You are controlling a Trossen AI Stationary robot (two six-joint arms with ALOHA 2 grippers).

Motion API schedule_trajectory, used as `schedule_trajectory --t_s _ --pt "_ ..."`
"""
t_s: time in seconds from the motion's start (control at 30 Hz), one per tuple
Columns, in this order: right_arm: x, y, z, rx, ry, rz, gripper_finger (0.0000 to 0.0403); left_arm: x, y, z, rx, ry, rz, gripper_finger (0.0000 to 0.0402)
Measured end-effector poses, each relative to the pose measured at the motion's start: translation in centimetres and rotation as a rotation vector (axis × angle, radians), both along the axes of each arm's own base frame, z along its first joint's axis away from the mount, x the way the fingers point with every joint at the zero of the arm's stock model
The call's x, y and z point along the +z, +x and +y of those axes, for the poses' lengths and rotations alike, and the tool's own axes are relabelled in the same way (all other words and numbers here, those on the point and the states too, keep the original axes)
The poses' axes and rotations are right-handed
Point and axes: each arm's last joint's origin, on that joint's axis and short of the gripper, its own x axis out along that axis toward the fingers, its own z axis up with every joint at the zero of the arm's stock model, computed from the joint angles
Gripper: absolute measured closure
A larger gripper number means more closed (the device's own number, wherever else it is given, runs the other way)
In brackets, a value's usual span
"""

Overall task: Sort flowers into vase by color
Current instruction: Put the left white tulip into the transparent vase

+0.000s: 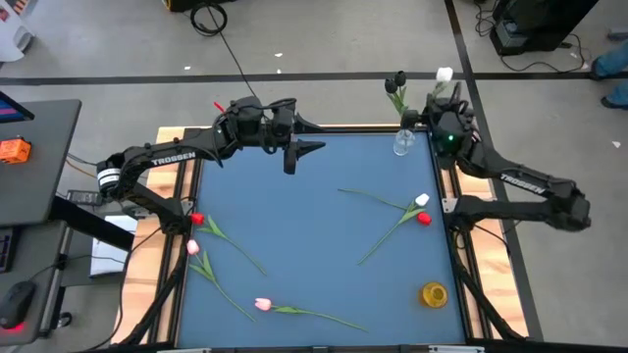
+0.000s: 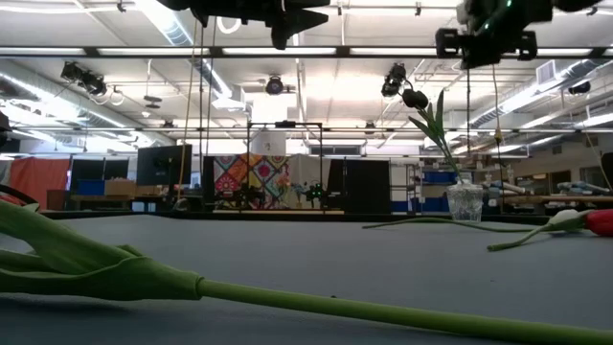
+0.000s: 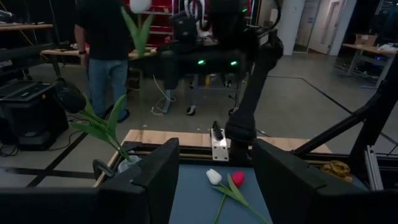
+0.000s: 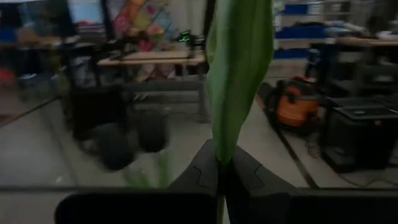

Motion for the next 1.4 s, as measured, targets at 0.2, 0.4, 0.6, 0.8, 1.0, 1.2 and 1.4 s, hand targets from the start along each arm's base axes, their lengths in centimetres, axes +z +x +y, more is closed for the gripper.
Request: schedule_trajectory --t_s 0.2,0.4,0.6,0.8,1.0,1.2,1.4 --pt "-1.0 -1.8 -2.4 -0.061 0.023 -0.053 0.039 0.0 0.0 0.0 0.0 0.0 0.0 0.0193" --pt "-1.4 -1.7 -3.2 -0.051 0.042 -0.04 0.039 0.0 0.0 0.0 0.0 -0.001 0.002 0.0193" --pt "-1.3 -1.7 -3.2 -0.057 0.036 -0.049 0.039 0.0 0.0 0.0 0.0 -0.001 0.002 0.0194" --pt "-1.6 -1.4 -3.3 -0.059 0.044 -0.069 0.039 0.0 0.0 0.0 0.0 -0.001 0.002 0.0194" --pt "-2.7 -0.5 -3.9 -0.029 0.099 -0.073 0.039 0.0 0.0 0.0 0.0 -0.001 0.003 0.0194" --pt "-3.2 -0.3 -4.3 -0.044 0.118 -0.046 0.039 0.0 0.0 0.0 0.0 -0.001 0.003 0.0194" --pt "-4.5 0.1 -5.5 -0.012 0.183 -0.007 0.0371 0.0 0.0 0.0 0.0 -0.001 0.003 0.0194"
